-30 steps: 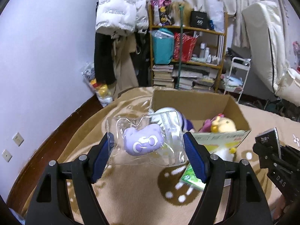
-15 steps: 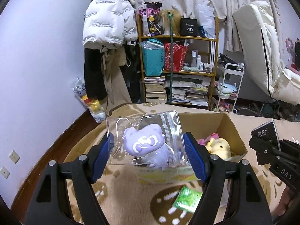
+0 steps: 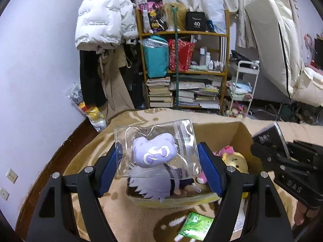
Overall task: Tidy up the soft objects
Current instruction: 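Lift the bagged plush over the box with the left gripper while the right carries the black pack over it, then open the left gripper to drop the bagged plush in the box while the right releases the black pack inside, then move the left gripper to the green tissue pack while the right moves to the white pompom keychain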
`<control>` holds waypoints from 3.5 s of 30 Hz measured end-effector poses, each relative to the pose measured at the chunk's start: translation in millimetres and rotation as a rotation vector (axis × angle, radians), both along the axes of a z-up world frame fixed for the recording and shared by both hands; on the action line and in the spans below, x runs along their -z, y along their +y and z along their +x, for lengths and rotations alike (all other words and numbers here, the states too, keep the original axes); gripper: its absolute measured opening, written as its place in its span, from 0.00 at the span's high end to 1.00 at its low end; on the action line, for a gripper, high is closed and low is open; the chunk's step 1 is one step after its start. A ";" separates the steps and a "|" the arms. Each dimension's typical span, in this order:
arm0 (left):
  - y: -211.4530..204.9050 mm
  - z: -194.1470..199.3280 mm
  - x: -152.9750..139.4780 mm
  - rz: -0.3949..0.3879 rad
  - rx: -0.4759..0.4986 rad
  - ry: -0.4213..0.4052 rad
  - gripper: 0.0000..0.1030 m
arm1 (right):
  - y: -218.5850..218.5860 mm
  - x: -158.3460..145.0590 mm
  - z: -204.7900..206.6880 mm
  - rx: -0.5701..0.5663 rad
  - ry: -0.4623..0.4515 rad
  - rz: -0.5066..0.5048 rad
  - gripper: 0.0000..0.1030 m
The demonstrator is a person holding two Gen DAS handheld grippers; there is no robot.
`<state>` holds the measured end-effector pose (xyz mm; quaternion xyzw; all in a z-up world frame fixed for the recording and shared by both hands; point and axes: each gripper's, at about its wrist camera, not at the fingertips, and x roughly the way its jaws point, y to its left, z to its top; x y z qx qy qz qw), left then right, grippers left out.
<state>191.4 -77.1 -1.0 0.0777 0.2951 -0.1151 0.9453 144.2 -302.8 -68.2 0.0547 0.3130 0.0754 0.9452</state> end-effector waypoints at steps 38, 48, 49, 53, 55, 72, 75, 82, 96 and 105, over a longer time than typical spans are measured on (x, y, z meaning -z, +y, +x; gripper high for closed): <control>8.9 -0.6 21.1 0.032 -0.025 0.039 0.11 | -11.5 -4.4 2.7 -0.007 -0.075 0.083 0.42; 17.2 -21.6 19.6 0.036 -0.026 0.066 0.03 | -18.8 -14.2 -16.6 0.047 -0.085 0.090 0.11; 18.1 -23.1 20.1 0.035 -0.026 0.074 0.03 | -17.3 -13.8 -20.3 0.050 -0.083 0.078 0.07; 21.9 -33.3 23.6 0.031 -0.022 0.092 0.03 | -11.3 -12.7 -32.3 0.052 -0.074 0.026 0.01; 23.0 -38.8 24.6 0.038 -0.027 0.096 0.03 | -9.7 -10.9 -38.0 0.044 -0.062 0.022 0.01; 6.3 -51.1 67.0 0.107 0.007 0.217 0.03 | 1.1 45.9 -41.8 0.034 0.140 0.018 0.01; 3.6 -46.3 75.9 0.115 0.014 0.242 0.03 | -0.2 55.0 -37.2 0.041 0.169 0.032 0.01; -6.2 -43.1 93.5 0.129 0.063 0.284 0.03 | -3.0 70.4 -27.2 0.059 0.221 0.051 0.00; -28.1 -41.6 128.9 0.065 0.183 0.441 0.03 | -9.4 105.9 -6.6 0.056 0.347 0.144 0.08; -46.7 -43.4 152.5 0.122 0.212 0.469 0.03 | -0.4 125.4 5.9 0.019 0.409 0.159 0.43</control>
